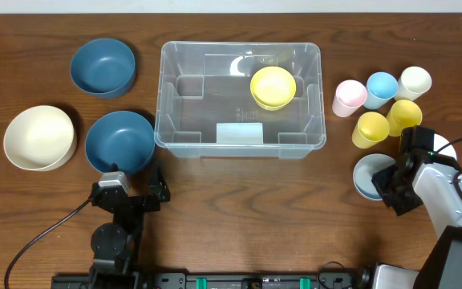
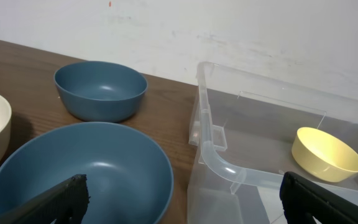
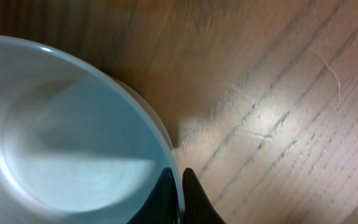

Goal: Pack container
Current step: 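Carry the light-blue bowl into the container, stack on yellow bowl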

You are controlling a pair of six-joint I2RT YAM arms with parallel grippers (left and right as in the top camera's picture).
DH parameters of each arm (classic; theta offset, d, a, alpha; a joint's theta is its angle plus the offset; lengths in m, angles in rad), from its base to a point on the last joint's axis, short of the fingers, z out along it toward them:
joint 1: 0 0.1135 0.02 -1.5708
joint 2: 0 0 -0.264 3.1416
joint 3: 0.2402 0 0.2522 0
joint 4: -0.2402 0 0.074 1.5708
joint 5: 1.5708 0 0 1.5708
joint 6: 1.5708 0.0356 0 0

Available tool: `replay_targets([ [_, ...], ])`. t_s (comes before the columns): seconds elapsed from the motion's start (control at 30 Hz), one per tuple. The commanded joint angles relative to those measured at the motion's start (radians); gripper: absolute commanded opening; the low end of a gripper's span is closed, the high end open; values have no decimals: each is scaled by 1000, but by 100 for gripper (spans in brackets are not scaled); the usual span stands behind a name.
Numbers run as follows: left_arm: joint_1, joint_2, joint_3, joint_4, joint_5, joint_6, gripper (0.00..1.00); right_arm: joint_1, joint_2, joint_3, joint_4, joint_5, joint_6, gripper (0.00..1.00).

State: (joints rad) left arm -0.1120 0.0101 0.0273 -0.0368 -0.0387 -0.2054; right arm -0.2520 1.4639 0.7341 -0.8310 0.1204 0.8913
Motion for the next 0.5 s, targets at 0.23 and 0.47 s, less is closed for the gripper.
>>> replay_targets([
  [0.23,7,-6,-23,-34,-13,13,98,145,-22,-31,-108,-237,-267,1],
  [0.47,7,-6,-23,-34,-13,13,98,450,-139,-26,-149,-357,-418,1],
])
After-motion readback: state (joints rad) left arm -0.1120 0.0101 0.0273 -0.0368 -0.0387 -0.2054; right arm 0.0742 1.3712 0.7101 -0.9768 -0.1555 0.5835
